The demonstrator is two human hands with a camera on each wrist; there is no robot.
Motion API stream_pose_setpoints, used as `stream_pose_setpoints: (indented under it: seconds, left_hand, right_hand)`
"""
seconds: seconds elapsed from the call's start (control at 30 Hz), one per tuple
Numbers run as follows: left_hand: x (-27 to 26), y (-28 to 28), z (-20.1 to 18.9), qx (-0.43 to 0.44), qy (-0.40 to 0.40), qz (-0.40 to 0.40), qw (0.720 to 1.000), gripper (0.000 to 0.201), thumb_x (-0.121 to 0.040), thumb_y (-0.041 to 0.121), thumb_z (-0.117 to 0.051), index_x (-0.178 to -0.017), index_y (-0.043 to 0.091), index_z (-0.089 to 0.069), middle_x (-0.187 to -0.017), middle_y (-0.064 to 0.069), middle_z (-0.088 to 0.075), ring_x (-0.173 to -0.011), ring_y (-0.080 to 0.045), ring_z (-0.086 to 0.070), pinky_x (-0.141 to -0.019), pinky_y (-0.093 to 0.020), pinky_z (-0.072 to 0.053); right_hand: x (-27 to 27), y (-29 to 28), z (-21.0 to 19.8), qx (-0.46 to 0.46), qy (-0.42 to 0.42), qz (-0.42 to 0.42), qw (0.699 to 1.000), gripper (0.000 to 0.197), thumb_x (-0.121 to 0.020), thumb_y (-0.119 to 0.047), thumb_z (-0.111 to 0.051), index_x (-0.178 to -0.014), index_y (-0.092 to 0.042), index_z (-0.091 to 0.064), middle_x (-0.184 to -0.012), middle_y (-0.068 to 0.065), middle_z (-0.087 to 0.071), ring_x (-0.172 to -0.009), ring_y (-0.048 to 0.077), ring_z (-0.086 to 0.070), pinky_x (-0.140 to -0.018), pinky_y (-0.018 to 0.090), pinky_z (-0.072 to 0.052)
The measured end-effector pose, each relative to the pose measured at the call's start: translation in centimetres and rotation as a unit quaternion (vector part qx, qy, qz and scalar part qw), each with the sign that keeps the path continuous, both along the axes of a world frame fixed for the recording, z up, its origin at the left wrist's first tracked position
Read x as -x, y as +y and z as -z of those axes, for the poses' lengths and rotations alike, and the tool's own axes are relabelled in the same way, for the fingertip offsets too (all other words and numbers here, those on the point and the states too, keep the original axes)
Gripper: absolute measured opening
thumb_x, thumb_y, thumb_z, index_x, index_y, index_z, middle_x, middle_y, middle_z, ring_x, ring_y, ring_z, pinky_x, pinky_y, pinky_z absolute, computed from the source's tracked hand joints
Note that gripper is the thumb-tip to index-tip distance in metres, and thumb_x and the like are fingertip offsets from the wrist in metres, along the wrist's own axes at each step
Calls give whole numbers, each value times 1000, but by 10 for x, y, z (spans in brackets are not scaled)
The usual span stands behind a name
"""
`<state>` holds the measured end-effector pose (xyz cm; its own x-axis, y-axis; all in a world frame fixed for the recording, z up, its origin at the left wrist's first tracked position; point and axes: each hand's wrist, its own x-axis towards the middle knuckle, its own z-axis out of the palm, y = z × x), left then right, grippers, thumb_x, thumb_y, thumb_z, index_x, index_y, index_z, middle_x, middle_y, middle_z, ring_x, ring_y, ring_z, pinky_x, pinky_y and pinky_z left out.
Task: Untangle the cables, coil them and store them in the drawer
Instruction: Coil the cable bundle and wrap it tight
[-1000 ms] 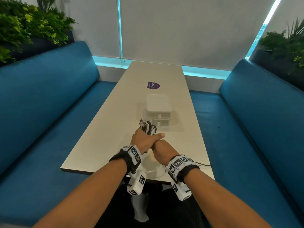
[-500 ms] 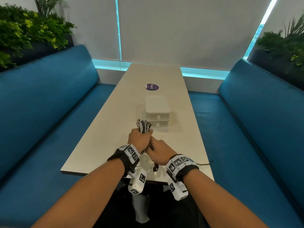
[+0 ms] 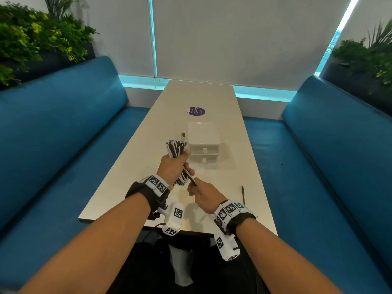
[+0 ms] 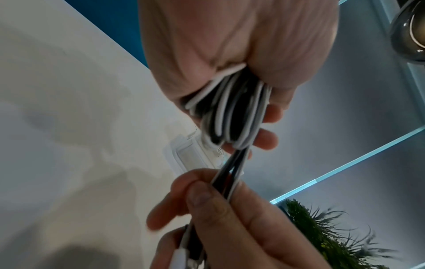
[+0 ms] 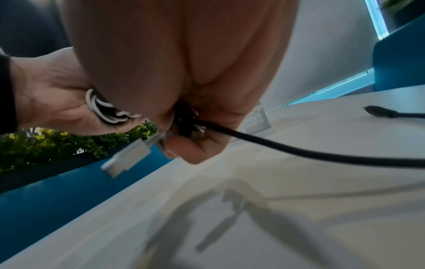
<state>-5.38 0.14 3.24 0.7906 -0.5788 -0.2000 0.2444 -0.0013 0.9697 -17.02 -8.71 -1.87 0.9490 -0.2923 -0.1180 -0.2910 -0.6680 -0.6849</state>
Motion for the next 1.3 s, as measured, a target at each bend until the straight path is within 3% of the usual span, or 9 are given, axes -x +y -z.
stream_pose_setpoints:
  seconds: [0.1,0.27,0.43,0.6,0.73,0.87,0.97,1.1,1.3]
  left_hand:
    - [1,0,4,6,4,11,1000,41,-90,33,-74,-64,8,-54,-49,-8,-44,-47,-27,-58,-70,-50,-60]
    - [4,-3,4,-8,-35,38,999,40,-90,30,-73,-64,12,-49,-46,-5,-33,-39,-21,-35,-50,-35,-48]
    - [0,-3,3,-52,-99,54,992,32,-91,29,-73,-75,6,-57,-44,-6,-39,-34,-22,-37,-45,-31,-43]
    - [-7,0,-5,-108,-172,84,976,39,-90,37,-71,-69,9,-53,-46,-9,-44,-40,-25,-46,-41,-24,-37]
    - [-7,3,-2,-206,-289,191,915,21,-89,30,-71,-77,15,-62,-67,-5,-64,-62,-18,-59,-58,-26,-45]
    - [-2,6,11,-271,-326,236,875,27,-73,46,-73,-79,20,-65,-77,3,-68,-75,-16,-64,-67,-27,-51]
    - [-2,9,15,-245,-320,253,880,40,-64,58,-78,-83,25,-64,-78,7,-69,-74,-10,-65,-70,-28,-52]
    - [5,9,11,-269,-325,335,842,37,-62,38,-87,-89,23,-68,-83,3,-72,-76,-11,-68,-75,-31,-56]
    - [9,4,11,-351,-368,331,795,32,-68,22,-85,-95,18,-68,-83,-1,-71,-71,-17,-67,-64,-27,-52]
  right_hand:
    - [1,0,3,-45,22,24,998,25,-103,-27,-33,-98,-18,-55,-82,0,-64,-71,18,-58,-58,27,-49]
    - [3,1,4,-56,25,7,998,25,-100,-34,-41,-84,-21,-55,-74,2,-60,-64,24,-64,-62,42,-58]
    - [3,-2,9,4,38,-3,999,40,-96,-46,-52,-84,-9,-59,-77,13,-62,-67,21,-53,-65,36,-43]
    - [5,-1,4,8,61,-16,998,38,-98,-46,-51,-74,-17,-44,-66,1,-49,-60,19,-47,-60,33,-35]
    - [5,-3,-2,38,88,-49,994,31,-98,-44,-49,-90,-15,-54,-71,2,-61,-63,16,-62,-63,31,-45]
    - [1,-17,-3,85,106,-55,989,36,-94,-45,-58,-113,-16,-65,-105,7,-68,-97,25,-62,-85,36,-48]
    - [4,-29,-9,30,80,-12,996,25,-89,-40,-67,-100,-18,-70,-87,2,-70,-80,19,-64,-76,33,-50]
    - [9,-32,-13,-11,78,-8,997,9,-86,-27,-64,-77,-25,-64,-58,-7,-62,-53,9,-57,-60,26,-48]
    - [6,-34,-5,-72,46,12,996,27,-72,-35,-80,-98,-30,-74,-91,-8,-73,-85,14,-65,-79,28,-51]
